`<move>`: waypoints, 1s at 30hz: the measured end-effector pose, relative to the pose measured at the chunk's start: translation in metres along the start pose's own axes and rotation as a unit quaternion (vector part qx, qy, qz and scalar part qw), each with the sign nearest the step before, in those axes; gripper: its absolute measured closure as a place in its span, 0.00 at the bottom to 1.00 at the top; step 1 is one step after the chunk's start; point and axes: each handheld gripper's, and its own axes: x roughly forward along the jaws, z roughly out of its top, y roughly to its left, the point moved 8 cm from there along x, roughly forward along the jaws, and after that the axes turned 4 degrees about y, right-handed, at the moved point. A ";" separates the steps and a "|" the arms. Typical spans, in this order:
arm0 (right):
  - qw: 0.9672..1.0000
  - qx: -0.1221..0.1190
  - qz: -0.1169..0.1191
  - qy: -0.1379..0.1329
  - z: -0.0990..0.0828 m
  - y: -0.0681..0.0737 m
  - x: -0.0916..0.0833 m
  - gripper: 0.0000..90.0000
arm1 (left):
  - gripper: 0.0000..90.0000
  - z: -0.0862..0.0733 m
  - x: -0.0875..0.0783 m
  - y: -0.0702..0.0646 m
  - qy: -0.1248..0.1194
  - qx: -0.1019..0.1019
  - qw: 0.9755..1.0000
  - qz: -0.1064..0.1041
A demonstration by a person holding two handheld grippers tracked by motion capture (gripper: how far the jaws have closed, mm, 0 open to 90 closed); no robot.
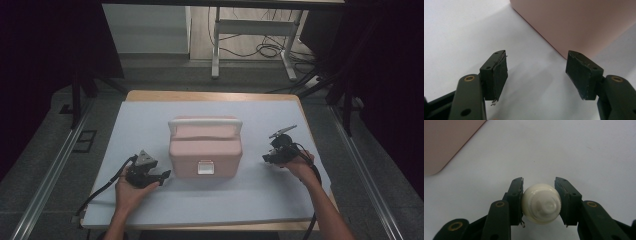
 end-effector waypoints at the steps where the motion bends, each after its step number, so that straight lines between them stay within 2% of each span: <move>1: 1.000 0.000 0.000 0.000 0.000 0.000 0.000 0.66 | 0.38 0.000 0.000 0.000 -0.001 -0.001 1.000 0.000; 11: 1.000 -0.003 0.001 0.002 -0.001 0.000 0.000 0.66 | 0.38 0.000 0.000 0.000 0.001 0.000 1.000 0.001; 14: 1.000 -0.001 0.001 -0.001 0.000 0.000 -0.001 0.58 | 0.38 0.000 0.000 0.000 0.000 0.000 1.000 0.000; 22: 0.999 0.013 -0.009 -0.029 0.005 -0.005 -0.017 0.46 | 0.38 0.001 0.000 -0.001 -0.002 -0.002 1.000 -0.002; 26: 0.999 0.017 -0.012 -0.040 0.006 -0.007 -0.023 0.45 | 0.38 0.001 0.000 -0.001 -0.004 -0.003 1.000 -0.001; 30: 0.997 0.020 -0.017 -0.066 0.011 -0.009 -0.036 0.44 | 0.38 0.001 0.000 -0.001 -0.004 -0.003 1.000 -0.001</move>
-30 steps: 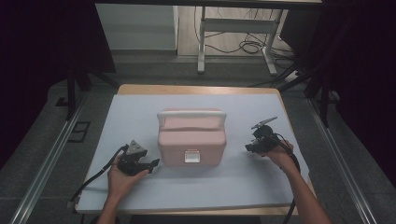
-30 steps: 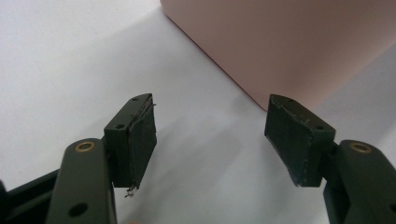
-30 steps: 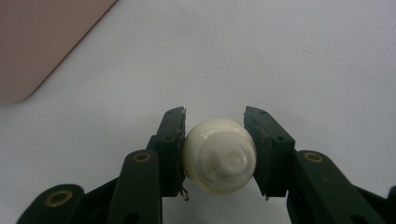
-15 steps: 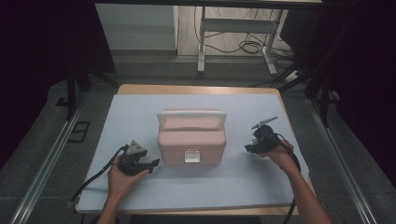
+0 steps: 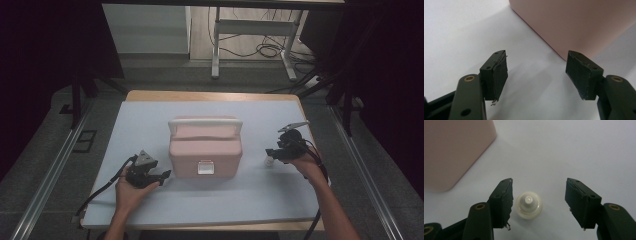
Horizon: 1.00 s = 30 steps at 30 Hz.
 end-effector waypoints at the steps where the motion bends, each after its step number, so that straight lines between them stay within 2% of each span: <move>1: 1.000 0.002 0.000 -0.005 0.001 0.000 -0.003 0.44 | 0.38 0.000 0.000 0.000 0.000 0.000 1.000 0.000; 9: 0.998 0.011 0.001 -0.055 0.014 -0.001 -0.026 0.44 | 0.38 0.000 -0.001 0.000 -0.002 -0.001 1.000 -0.001; 21: 0.997 0.009 0.007 -0.080 0.017 0.004 -0.035 0.46 | 0.38 0.000 -0.001 -0.001 -0.003 -0.001 1.000 -0.001; 30: 0.995 -0.006 0.022 -0.098 0.018 0.019 -0.038 0.54 | 0.38 0.001 -0.001 -0.001 -0.003 -0.001 1.000 -0.001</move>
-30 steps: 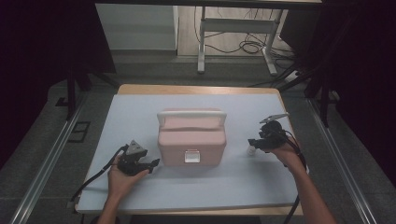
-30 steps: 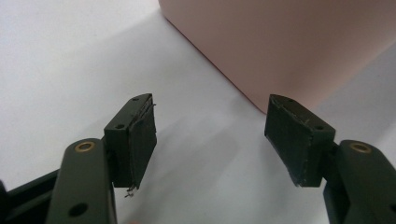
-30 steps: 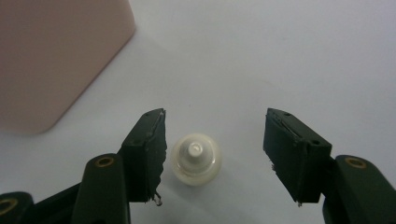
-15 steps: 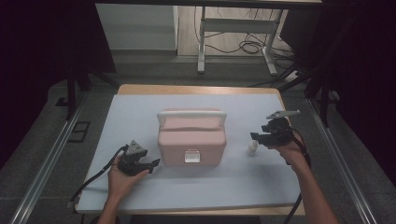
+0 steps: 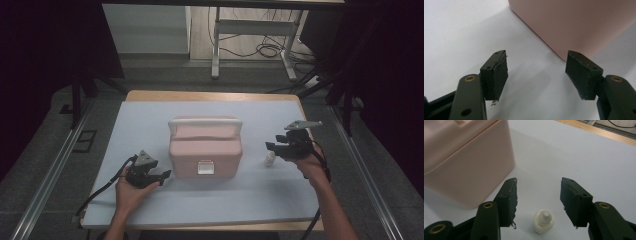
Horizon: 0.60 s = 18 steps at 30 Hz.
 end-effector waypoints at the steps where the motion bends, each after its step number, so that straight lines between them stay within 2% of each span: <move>1: 1.000 -0.002 0.003 -0.001 0.000 0.003 0.000 0.54 | 0.38 0.000 0.000 0.000 0.000 0.000 1.000 0.000; 6: 1.000 -0.010 0.018 0.001 -0.003 0.013 0.003 0.55 | 0.38 0.000 0.000 0.001 0.001 0.003 1.000 0.002; 7: 0.999 -0.011 0.030 0.003 -0.006 0.020 0.005 0.55 | 0.38 0.000 0.000 0.001 0.002 0.004 1.000 0.002; 13: 0.999 -0.021 0.050 0.004 -0.013 0.036 0.012 0.54 | 0.38 0.000 0.000 0.001 0.001 0.005 1.000 0.004; 18: 0.998 -0.026 0.062 0.004 -0.021 0.043 0.017 0.54 | 0.38 0.000 0.000 0.002 0.002 0.006 1.000 0.006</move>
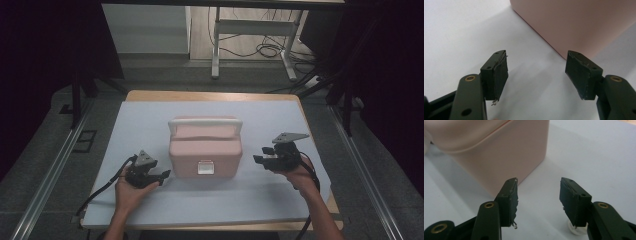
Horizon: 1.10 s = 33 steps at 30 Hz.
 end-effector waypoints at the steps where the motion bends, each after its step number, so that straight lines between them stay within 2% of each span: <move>1: 1.000 0.001 0.006 -0.002 -0.004 0.003 0.004 0.54 | 0.38 0.000 0.000 0.000 0.000 0.001 1.000 0.000; 11: 1.000 -0.005 0.015 0.000 -0.025 0.015 0.019 0.54 | 0.38 0.000 0.000 0.000 0.000 0.001 1.000 -0.001; 22: 1.000 -0.003 0.017 0.001 -0.042 0.018 0.029 0.54 | 0.38 0.000 0.001 -0.001 0.002 -0.002 1.000 -0.001; 33: 1.000 -0.002 0.015 0.004 -0.049 0.020 0.032 0.54 | 0.37 0.000 -0.002 -0.001 0.002 -0.005 1.000 -0.003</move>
